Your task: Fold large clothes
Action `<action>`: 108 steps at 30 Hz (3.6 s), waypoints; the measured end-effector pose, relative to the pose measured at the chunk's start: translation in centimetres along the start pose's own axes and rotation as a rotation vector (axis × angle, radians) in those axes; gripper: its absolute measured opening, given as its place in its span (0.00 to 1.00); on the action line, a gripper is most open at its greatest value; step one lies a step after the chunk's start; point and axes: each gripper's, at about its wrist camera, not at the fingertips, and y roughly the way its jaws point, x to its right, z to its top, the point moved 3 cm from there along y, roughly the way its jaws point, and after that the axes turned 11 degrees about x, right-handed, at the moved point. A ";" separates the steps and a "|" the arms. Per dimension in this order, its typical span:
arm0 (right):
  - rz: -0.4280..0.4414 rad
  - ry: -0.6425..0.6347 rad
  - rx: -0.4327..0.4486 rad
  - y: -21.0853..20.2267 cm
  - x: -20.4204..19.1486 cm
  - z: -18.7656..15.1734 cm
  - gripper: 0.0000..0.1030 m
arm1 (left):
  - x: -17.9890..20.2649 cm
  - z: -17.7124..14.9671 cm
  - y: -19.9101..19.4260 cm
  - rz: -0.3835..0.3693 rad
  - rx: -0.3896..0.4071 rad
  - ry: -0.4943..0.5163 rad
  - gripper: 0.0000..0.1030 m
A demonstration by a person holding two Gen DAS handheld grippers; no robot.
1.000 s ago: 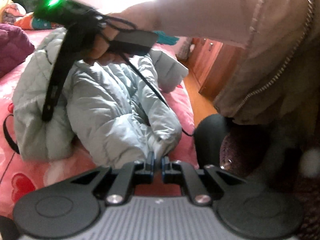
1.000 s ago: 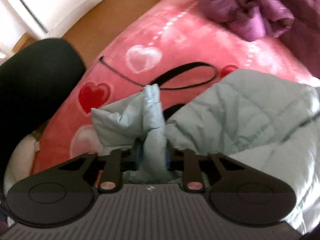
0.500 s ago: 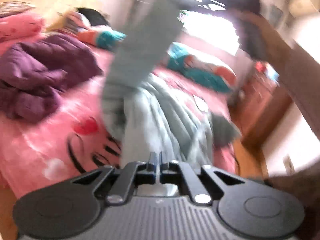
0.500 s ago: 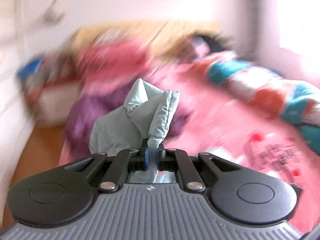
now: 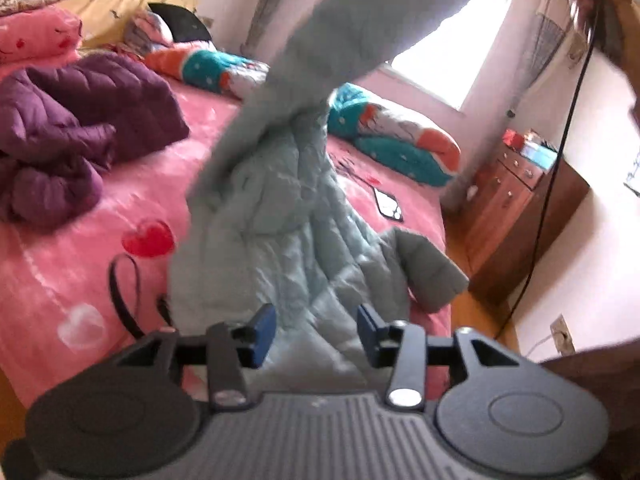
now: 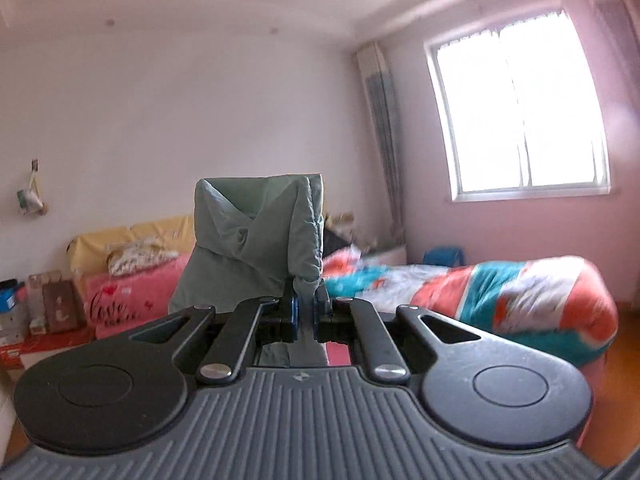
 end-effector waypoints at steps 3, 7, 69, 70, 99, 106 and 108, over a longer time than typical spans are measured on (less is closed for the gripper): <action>-0.014 -0.008 0.054 -1.2 -0.6 1.5 0.07 | -0.3 -1.1 0.9 0.009 -0.004 -0.022 0.52; -0.043 -0.008 0.125 -2.4 0.7 4.0 0.07 | -1.8 -1.8 2.8 0.036 -0.012 -0.073 0.54; -0.431 -0.059 0.342 -16.9 11.2 9.4 0.07 | -3.0 14.7 0.3 0.166 0.284 0.199 0.01; -0.445 -0.058 0.357 -17.6 11.5 10.0 0.07 | -2.5 15.4 -0.7 0.161 0.305 0.205 0.01; 0.214 0.082 -0.310 -5.0 9.7 -19.3 0.90 | -4.0 24.2 -2.1 0.293 0.445 0.218 0.01; 0.454 0.083 -0.721 -1.6 5.0 -33.5 0.98 | -4.4 25.8 -2.5 0.311 0.408 0.303 0.01; 0.469 0.088 -0.808 -1.2 5.1 -37.2 0.98 | -4.8 25.0 -2.2 0.313 0.384 0.310 0.01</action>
